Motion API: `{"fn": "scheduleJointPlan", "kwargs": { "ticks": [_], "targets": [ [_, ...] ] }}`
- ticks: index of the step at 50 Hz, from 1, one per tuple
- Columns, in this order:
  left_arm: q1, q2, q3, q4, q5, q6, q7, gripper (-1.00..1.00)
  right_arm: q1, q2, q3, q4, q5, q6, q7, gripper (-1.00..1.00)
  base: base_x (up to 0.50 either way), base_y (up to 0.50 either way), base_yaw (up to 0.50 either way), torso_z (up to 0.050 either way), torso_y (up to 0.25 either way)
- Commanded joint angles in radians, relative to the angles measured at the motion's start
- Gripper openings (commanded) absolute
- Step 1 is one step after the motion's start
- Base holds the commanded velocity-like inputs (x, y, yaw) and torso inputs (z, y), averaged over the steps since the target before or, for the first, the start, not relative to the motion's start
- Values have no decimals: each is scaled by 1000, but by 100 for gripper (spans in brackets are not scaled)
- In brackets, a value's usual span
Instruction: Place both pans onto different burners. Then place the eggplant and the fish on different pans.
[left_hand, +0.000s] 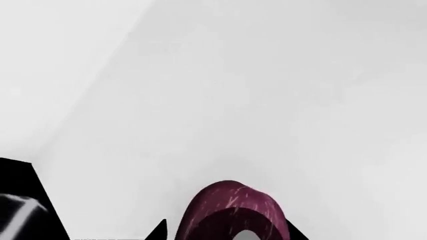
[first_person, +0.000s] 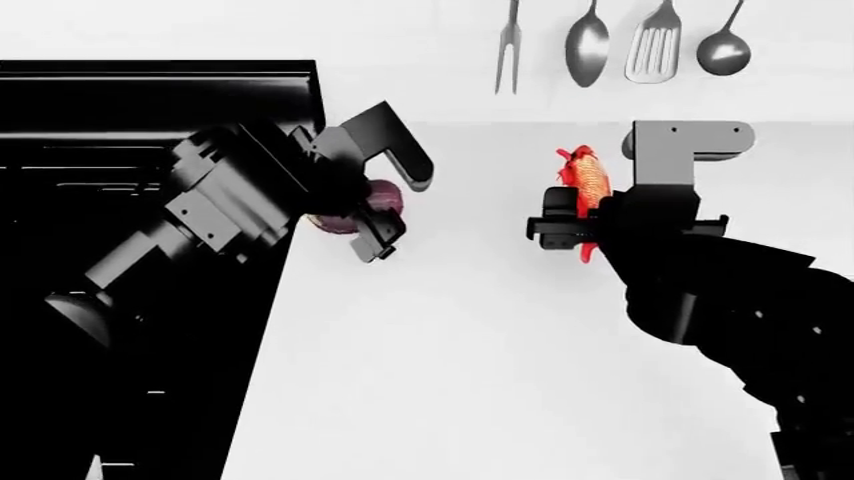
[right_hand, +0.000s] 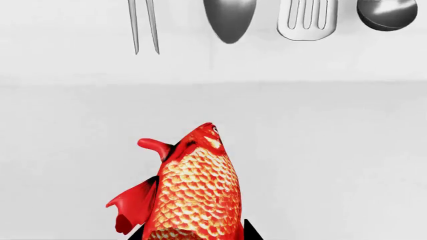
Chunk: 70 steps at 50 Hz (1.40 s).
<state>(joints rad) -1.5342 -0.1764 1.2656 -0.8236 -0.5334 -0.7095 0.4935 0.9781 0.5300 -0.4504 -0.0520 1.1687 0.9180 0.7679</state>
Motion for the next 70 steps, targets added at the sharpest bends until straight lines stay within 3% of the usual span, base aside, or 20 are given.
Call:
{"fn": "scheduleJointPlan", "kwargs": {
  "ticks": [1, 13, 19, 27, 34, 40, 52, 70],
  "targets": [
    [36, 4, -1, -33, -14, 16, -29, -100, 2, -2, -2, -2, -16, 0, -10, -100, 0, 0, 0, -5, 250],
    [36, -41, -43, 55, -43, -17, -92, -100, 8, -3, -5, -15, -7, 13, 5, -100, 2, 0, 0, -11, 250],
    [49, -117, -106, 231, -94, -53, -177, -100, 10, -3, -11, -23, -6, 20, 10, -100, 0, 0, 0, -9, 184],
    [190, -332, -338, 800, -274, -109, -520, -100, -15, 25, 5, -83, 5, 14, 33, -100, 0, 0, 0, 0, 0],
    [347, -465, -647, 1113, -517, -155, -969, -100, -71, 88, 33, -241, 46, 18, 76, -100, 0, 0, 0, 0, 0],
    [528, -565, -772, 1303, -622, -104, -1165, -100, -122, 142, 57, -356, 86, 26, 118, -100, 0, 0, 0, 0, 0],
    [714, -650, -870, 1449, -728, -18, -1257, -100, -163, 170, 61, -427, 100, 21, 130, -100, -31, 0, 0, 0, 0],
    [742, -685, -898, 1481, -767, -3, -1262, -100, -160, 177, 66, -429, 111, 20, 136, -100, -498, 0, 0, 0, 0]
  ]
}}
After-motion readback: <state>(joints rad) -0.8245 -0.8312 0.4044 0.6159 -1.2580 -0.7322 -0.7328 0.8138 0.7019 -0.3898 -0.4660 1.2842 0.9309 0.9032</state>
